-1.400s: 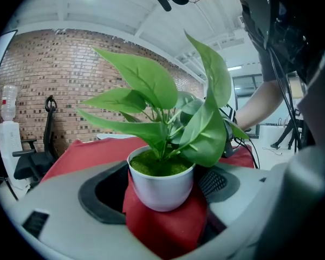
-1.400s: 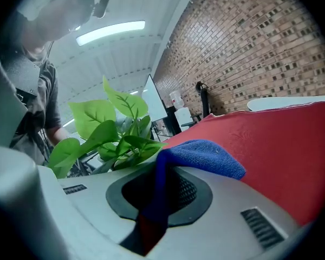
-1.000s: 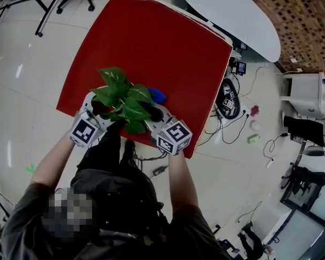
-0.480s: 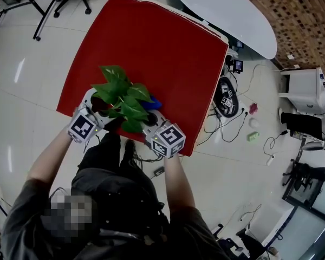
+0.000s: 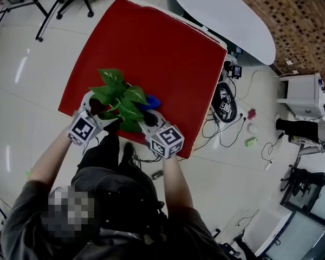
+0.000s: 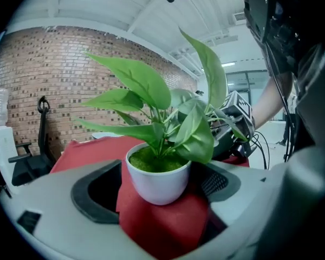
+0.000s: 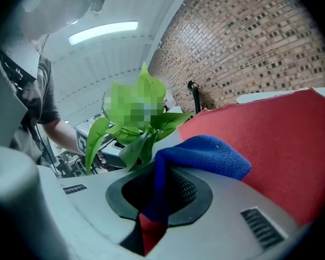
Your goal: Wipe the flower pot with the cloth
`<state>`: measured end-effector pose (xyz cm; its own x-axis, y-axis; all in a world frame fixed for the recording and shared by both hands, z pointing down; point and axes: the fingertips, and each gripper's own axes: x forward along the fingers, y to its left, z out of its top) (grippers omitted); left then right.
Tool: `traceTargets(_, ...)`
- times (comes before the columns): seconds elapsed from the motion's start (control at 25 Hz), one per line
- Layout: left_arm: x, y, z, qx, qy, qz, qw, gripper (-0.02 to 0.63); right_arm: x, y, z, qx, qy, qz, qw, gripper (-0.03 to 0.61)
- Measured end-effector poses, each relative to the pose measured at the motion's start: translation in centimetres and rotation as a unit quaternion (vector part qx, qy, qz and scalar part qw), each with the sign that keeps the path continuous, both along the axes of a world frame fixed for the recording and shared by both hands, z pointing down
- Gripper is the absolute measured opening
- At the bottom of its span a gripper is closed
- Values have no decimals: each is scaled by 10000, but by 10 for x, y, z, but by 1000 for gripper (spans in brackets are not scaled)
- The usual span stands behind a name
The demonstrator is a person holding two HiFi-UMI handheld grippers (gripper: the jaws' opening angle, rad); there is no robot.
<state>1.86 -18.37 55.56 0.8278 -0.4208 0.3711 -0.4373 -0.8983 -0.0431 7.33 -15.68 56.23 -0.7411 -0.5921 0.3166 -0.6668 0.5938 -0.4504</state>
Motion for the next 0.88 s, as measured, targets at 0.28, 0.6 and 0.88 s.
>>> traceTargets(0.28, -39, 19, 10, -501, -164, -862, 9949, 440, -5, 10, -4, 63, 122, -104, 9999, 51)
traceTargets(0.6, -24, 18, 2, -67, -57, -1628, 9866, 440, 1, 21, -5, 201, 375, 224, 9988, 51)
traceTargets(0.88, -3, 3, -5, 141, 66, -2858, 9582, 459, 90, 42, -25, 152, 393, 1645, 9855, 51)
